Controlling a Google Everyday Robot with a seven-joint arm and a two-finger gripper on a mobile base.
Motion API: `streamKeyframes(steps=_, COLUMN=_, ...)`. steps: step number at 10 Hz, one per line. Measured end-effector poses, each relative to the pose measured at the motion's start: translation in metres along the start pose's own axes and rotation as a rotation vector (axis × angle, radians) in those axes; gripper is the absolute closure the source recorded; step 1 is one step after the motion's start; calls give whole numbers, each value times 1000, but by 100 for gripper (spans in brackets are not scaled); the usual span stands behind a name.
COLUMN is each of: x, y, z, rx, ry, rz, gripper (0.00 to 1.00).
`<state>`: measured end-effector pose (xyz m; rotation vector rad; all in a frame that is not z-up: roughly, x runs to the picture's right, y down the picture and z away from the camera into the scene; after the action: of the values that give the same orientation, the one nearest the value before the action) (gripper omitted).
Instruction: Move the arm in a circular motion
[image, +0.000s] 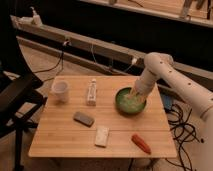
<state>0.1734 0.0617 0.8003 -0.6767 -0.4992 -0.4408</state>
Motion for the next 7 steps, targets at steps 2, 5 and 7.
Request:
streamKeyframes(steps=2, x=22, y=-10, z=-7, rx=-1, ry=-12, rz=22, gripper=59)
streamKeyframes(steps=5, x=20, y=-11, z=-2, rx=10, ry=-17, rz=19, gripper=59)
streamKeyframes(steps=7, x=19, y=-7, z=3, rx=-3, ry=-10, rz=-10, gripper=59)
